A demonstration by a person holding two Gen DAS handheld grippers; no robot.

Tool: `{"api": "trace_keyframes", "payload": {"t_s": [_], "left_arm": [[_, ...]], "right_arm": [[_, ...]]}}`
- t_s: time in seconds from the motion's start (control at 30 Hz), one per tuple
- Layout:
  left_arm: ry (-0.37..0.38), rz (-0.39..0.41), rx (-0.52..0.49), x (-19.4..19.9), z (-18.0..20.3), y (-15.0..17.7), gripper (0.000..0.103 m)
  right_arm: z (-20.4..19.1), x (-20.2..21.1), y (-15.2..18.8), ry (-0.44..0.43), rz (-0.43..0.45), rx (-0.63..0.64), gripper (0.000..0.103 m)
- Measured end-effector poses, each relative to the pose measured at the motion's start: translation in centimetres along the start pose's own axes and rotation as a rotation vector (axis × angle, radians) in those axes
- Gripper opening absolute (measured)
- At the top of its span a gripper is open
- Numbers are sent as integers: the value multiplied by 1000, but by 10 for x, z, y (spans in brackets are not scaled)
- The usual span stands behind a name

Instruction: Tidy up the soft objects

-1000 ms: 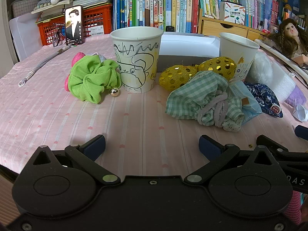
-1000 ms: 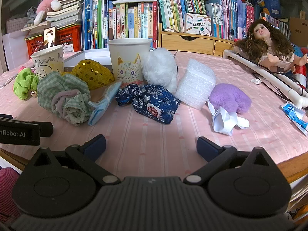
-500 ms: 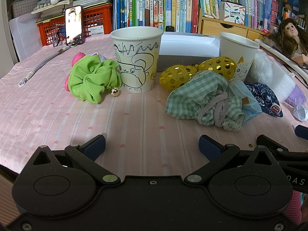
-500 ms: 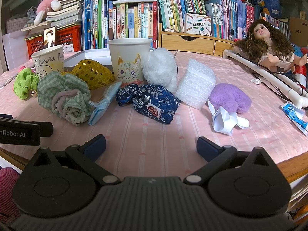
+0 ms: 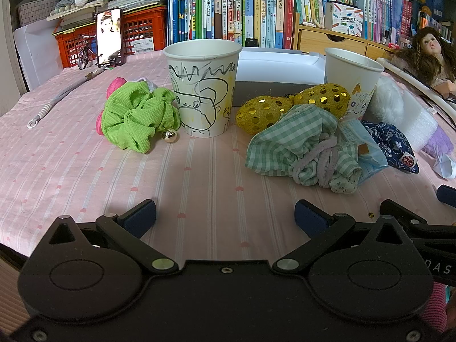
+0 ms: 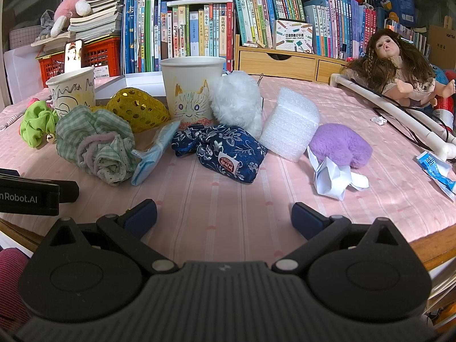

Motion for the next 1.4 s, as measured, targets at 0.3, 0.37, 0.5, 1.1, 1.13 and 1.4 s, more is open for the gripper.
{"api": "trace_keyframes", "payload": {"t_s": [0.3, 0.37, 0.5, 1.1, 1.13, 1.4], "left_arm": [[0, 0, 0, 0, 0, 0, 103], [0, 0, 0, 0, 0, 0, 103], [0, 0, 0, 0, 0, 0, 103], [-1, 0, -1, 0, 0, 0, 103], [0, 1, -1, 0, 0, 0, 103], [6, 15, -1, 4, -1, 0, 103]], "right_arm": [[0, 0, 0, 0, 0, 0, 103], [0, 0, 0, 0, 0, 0, 103], [0, 0, 0, 0, 0, 0, 103], [1, 0, 0, 0, 2, 0, 103], [1, 1, 0, -1, 2, 0, 103], [1, 0, 0, 1, 12, -3, 103]]}}
Point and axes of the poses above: each gripper's, at about its wrist camera, not at the fingertips, and x roughly against the way its jaws point, z to its right, y to its underside, the point moved 6 cm from there along -x, roughly the way its jaws point, and after that the axes turned 14 degrees about z, right-handed, at the moved point
